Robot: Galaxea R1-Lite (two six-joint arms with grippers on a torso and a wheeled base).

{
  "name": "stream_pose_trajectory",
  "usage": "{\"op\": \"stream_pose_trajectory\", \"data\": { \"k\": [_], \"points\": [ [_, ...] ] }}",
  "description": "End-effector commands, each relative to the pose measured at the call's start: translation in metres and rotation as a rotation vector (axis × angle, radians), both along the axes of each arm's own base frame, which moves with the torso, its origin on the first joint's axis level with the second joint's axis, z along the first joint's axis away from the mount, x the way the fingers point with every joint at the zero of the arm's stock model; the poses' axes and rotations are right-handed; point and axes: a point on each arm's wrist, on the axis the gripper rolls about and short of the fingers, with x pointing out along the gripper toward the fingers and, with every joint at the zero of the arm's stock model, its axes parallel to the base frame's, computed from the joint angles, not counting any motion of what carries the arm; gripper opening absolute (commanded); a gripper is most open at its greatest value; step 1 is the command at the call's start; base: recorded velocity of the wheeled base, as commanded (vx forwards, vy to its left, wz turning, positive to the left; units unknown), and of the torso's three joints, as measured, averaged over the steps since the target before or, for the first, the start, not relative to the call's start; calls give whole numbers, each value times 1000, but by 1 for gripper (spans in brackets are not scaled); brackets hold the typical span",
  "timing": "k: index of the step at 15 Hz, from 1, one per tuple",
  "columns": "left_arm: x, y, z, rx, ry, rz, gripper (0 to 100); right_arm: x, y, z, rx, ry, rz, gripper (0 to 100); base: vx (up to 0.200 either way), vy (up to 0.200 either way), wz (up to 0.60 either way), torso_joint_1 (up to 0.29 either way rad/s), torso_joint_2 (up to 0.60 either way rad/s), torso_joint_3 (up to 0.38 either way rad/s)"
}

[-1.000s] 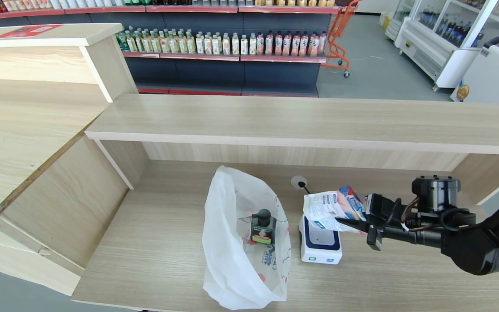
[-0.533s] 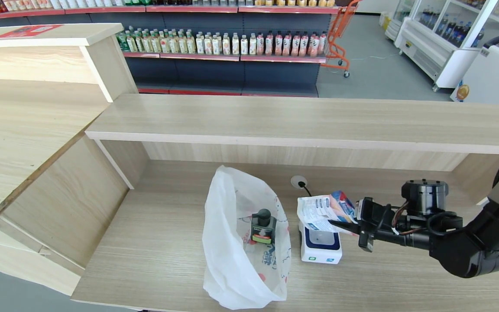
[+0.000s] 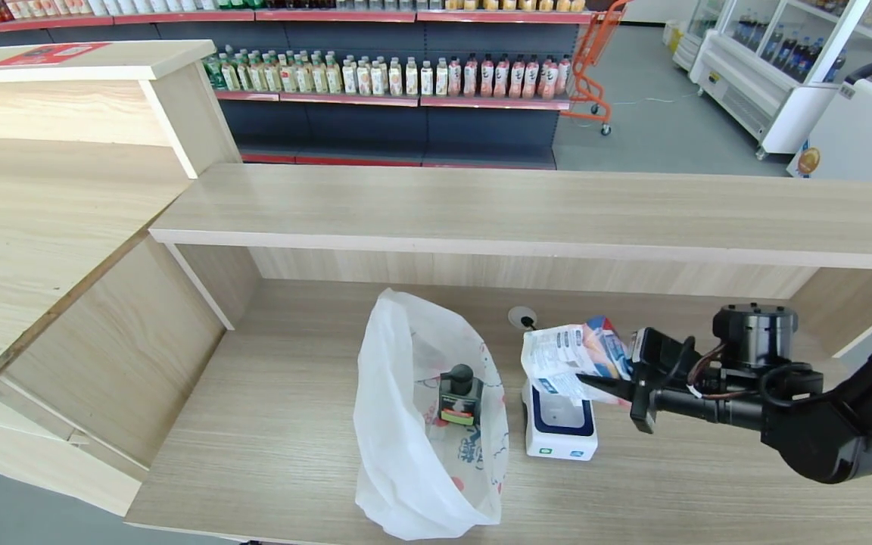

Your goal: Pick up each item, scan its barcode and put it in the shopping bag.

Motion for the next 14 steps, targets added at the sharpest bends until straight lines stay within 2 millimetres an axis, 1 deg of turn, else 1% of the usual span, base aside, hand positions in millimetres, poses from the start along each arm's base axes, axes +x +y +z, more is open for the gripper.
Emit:
{"op": "stream_pose_trajectory", "data": {
  "k": [1, 2, 3, 5, 6, 7, 8, 10, 13, 14],
  "points": [
    [0, 0, 0, 0, 2, 0, 100, -21, -2, 56, 169, -4, -63, 0, 0, 0, 0, 0, 0, 0],
    [0, 0, 0, 0, 2, -1, 100, -39, -5, 75, 293, 79, -98, 0, 0, 0, 0, 0, 0, 0],
    [0, 0, 0, 0, 2, 0, 100, -51, -7, 84, 352, 149, -117, 0, 0, 0, 0, 0, 0, 0],
    [0, 0, 0, 0, 2, 0, 100, -76, -11, 93, 402, 306, -156, 0, 0, 0, 0, 0, 0, 0],
    [0, 0, 0, 0, 2, -1, 100, -85, -12, 95, 414, 354, -169, 0, 0, 0, 0, 0, 0, 0],
    [0, 0, 0, 0, 2, 0, 100, -99, -14, 96, 441, 435, -189, 0, 0, 0, 0, 0, 0, 0],
    [0, 0, 0, 0, 2, 0, 100, -108, -14, 97, 465, 489, -199, 0, 0, 0, 0, 0, 0, 0],
    [0, 0, 0, 2, 2, 0, 100, -115, -15, 98, 519, 547, -219, 0, 0, 0, 0, 0, 0, 0],
    [0, 0, 0, 0, 2, 0, 100, -114, -14, 99, 565, 603, -234, 0, 0, 0, 0, 0, 0, 0],
    [0, 0, 0, -1, 2, 0, 100, -114, -11, 100, 581, 630, -229, 0, 0, 200, 0, -2, -2, 7]
  ]
}}
